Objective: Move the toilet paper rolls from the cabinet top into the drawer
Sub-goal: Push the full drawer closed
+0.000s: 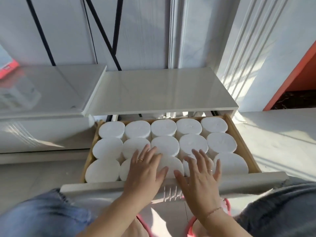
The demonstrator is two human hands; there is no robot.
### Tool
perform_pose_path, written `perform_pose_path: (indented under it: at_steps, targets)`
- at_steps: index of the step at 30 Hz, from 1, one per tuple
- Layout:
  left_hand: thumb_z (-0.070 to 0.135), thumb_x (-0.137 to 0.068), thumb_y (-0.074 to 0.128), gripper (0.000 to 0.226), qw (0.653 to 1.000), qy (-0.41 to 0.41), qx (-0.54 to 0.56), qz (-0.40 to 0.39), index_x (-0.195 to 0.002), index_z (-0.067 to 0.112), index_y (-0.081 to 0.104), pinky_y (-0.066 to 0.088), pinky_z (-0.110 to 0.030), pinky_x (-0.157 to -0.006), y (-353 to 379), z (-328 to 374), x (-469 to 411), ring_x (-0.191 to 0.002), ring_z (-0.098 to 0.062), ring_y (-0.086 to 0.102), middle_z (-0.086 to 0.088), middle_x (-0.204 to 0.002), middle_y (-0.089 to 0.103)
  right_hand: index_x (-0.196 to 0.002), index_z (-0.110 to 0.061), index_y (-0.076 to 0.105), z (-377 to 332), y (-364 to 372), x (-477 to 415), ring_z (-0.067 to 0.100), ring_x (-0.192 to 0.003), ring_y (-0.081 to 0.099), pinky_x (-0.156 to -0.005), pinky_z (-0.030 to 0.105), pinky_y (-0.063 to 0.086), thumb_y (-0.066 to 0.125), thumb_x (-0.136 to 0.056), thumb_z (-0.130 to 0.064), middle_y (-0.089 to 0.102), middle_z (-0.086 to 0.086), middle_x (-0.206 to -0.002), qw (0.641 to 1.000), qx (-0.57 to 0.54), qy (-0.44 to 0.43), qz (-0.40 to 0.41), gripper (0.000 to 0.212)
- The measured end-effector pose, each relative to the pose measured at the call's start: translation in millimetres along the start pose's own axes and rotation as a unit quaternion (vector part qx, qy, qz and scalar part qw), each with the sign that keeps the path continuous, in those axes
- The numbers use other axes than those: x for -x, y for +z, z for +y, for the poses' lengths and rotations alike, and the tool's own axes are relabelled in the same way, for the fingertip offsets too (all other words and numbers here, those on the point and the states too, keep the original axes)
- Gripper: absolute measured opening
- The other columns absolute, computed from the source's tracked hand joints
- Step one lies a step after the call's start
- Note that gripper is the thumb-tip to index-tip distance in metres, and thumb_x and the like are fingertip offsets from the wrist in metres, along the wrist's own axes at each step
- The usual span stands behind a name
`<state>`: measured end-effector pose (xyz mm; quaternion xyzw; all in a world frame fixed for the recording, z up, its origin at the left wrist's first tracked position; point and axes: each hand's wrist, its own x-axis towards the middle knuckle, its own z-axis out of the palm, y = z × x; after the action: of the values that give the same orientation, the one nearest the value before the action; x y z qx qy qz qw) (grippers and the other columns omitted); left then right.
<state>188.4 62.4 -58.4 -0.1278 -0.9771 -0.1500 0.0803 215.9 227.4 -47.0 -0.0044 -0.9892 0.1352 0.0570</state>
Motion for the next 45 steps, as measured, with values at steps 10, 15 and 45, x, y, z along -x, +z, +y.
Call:
perform_pose_path:
  at_steps: [10, 15, 45]
  targets:
    - [0.056, -0.093, 0.036, 0.059, 0.994, -0.003, -0.069, 0.081, -0.14, 0.022, 0.041, 0.016, -0.052, -0.113, 24.9, 4.4, 48.4, -0.143, -0.023, 0.019, 0.001, -0.153, 0.03, -0.136, -0.024, 0.056, 5.7, 16.5, 24.8, 0.026, -0.136, 0.045, -0.11, 0.053, 0.015, 0.026, -0.088, -0.065, 0.053, 0.006, -0.143, 0.997, 0.028, -0.066, -0.004, 0.07]
    - [0.056, -0.093, 0.037, 0.057, 0.991, 0.005, -0.074, 0.109, -0.137, 0.02, 0.045, 0.021, -0.052, -0.111, 27.9, -5.3, 24.5, -0.141, -0.023, 0.026, 0.0, -0.15, 0.037, -0.142, -0.023, 0.048, 5.9, 25.9, 2.7, 0.028, -0.139, 0.041, -0.112, 0.055, 0.011, 0.026, -0.09, -0.063, 0.048, 0.008, -0.147, 0.997, 0.035, -0.072, 0.017, 0.069]
    - [0.055, -0.091, 0.04, 0.069, 0.989, -0.002, -0.131, 0.063, -0.148, 0.022, 0.02, 0.001, -0.047, -0.115, 38.5, -79.4, -177.8, -0.144, -0.021, 0.015, 0.0, -0.157, 0.019, -0.154, -0.028, 0.006, -6.8, 62.5, -212.5, 0.021, -0.151, 0.002, -0.119, 0.052, -0.007, 0.018, -0.089, -0.069, 0.01, 0.001, -0.164, 0.994, 0.064, -0.082, 0.04, 0.078]
